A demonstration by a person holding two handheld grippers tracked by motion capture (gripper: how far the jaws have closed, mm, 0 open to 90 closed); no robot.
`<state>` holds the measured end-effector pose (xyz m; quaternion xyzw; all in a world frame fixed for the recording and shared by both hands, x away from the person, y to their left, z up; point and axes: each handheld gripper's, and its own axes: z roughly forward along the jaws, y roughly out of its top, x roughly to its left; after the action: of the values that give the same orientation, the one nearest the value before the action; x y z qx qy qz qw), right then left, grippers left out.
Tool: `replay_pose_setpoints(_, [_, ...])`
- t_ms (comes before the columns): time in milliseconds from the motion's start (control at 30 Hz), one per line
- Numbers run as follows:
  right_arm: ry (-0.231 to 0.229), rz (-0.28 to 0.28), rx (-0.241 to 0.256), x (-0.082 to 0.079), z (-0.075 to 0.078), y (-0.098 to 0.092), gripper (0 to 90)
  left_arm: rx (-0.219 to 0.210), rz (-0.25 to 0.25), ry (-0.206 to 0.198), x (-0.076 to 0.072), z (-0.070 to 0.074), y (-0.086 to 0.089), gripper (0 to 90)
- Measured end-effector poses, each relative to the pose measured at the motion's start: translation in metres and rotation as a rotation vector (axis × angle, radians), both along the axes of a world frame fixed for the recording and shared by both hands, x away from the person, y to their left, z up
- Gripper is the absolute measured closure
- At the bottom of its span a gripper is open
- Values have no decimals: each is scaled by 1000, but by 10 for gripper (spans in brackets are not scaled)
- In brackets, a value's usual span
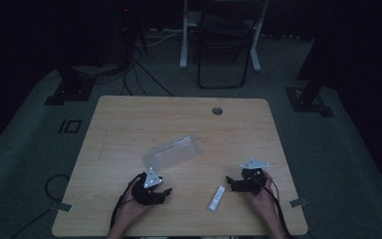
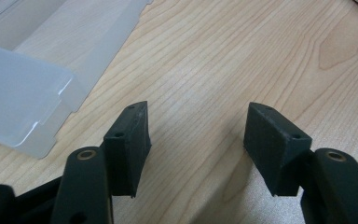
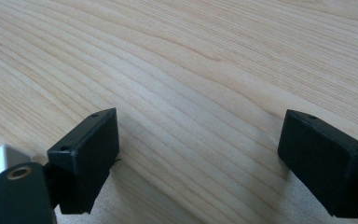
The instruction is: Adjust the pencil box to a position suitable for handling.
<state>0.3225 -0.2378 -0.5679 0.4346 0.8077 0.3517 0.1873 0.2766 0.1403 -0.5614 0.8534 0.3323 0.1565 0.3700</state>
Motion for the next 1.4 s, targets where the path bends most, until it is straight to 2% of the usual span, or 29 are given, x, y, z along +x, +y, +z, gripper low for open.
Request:
replay_pose_setpoints(267, [0, -1, 0, 0, 0, 0, 125, 3, 3, 2, -1, 1, 2, 483])
replay_pose_setpoints(400, [0, -2, 1, 0, 0, 0, 125, 23, 7, 4, -1, 4, 3, 510])
replay_pose_setpoints(500, [0, -2, 1, 0, 0, 0, 125, 11, 6, 7, -2, 7, 3, 515])
replay_pose_setpoints(1033, [0, -1, 1, 0, 0, 0, 125, -23, 9, -55, 2, 35, 13, 531])
replay_pose_setpoints(1400, [1, -2, 1, 0, 0, 0, 125, -22, 26, -95, 13, 54, 21, 536])
